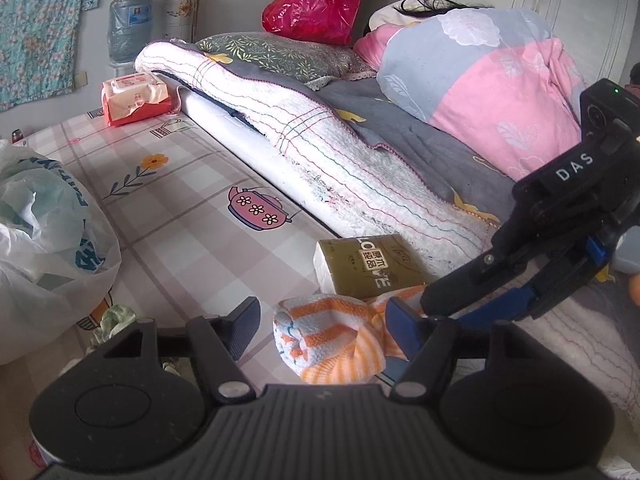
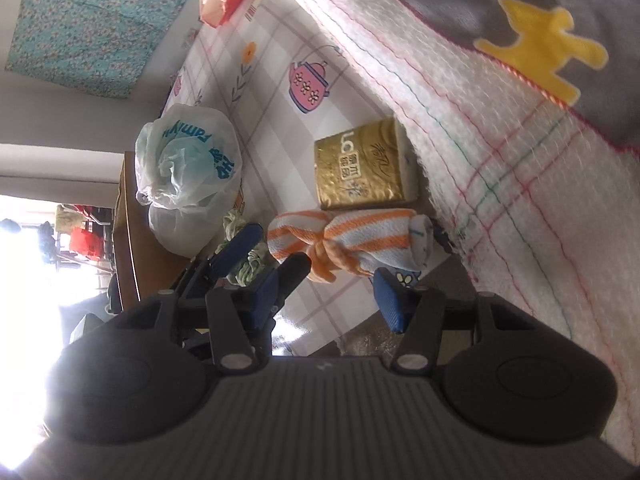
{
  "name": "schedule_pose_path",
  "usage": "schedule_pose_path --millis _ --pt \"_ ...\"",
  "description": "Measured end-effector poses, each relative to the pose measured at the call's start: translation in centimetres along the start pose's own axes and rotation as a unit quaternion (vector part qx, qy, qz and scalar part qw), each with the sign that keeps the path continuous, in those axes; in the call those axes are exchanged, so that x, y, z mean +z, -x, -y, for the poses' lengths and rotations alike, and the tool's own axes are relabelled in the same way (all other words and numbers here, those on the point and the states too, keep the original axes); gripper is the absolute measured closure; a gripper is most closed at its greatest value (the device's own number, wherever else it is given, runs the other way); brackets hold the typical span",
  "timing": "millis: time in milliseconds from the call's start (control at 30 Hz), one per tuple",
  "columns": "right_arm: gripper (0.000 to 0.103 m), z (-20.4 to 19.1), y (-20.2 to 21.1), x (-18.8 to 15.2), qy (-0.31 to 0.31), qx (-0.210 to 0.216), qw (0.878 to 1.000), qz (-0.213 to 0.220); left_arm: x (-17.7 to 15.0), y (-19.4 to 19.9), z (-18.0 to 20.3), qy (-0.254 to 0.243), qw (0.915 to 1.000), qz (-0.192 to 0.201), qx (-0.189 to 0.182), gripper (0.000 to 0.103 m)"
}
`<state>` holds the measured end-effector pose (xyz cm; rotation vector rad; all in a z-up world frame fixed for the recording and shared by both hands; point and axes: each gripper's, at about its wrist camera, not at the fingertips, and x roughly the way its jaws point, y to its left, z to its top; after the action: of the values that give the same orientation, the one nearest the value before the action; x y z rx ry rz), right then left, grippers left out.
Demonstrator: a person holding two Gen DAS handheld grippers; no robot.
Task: Organize soft objects
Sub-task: 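Grasp the orange-and-white striped cloth with the right tool and lift it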
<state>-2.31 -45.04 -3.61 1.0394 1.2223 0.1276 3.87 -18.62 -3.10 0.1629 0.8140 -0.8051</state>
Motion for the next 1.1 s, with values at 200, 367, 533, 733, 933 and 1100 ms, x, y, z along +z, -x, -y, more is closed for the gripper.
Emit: schedule_pose_path --millis 200,367,533,733,933,1100 --pt "0.049 1.9 -2.5 0.7 -0.063 -0.016 0.998 0.002 -0.2 -0.7 -0.8 0.013 0.9997 -0.003 -0.02 0.044" --pt "0.048 1.5 -4.5 1.0 -0.079 -0.029 0.996 0.015 -0.5 -0.6 -1.7 0.033 0.9993 -0.009 -0.018 0.049" --pt "0.049 0.9 -4.8 0.7 -0.064 -0.039 0.996 0.057 -0.7 0.0 -2.5 0.042 0.999 -0.014 -0.012 0.072" --pt "0.059 0.0 -4.1 -0.4 -0.027 -0.04 0.993 0.104 -1.5 1.8 -2.7 0.048 0.9986 -0.008 -0.022 0.072" --pt "0.06 -3.5 -2.7 -1.7 0.055 -0.052 0.989 0.126 -1.6 5.1 -3.6 0.067 0.9972 0.03 -0.016 0.072" --pt "0.061 -8.9 -1.4 -2.7 0.163 -0.059 0.973 0.155 -0.8 8.7 -4.7 0.088 0.9926 0.083 0.004 0.072"
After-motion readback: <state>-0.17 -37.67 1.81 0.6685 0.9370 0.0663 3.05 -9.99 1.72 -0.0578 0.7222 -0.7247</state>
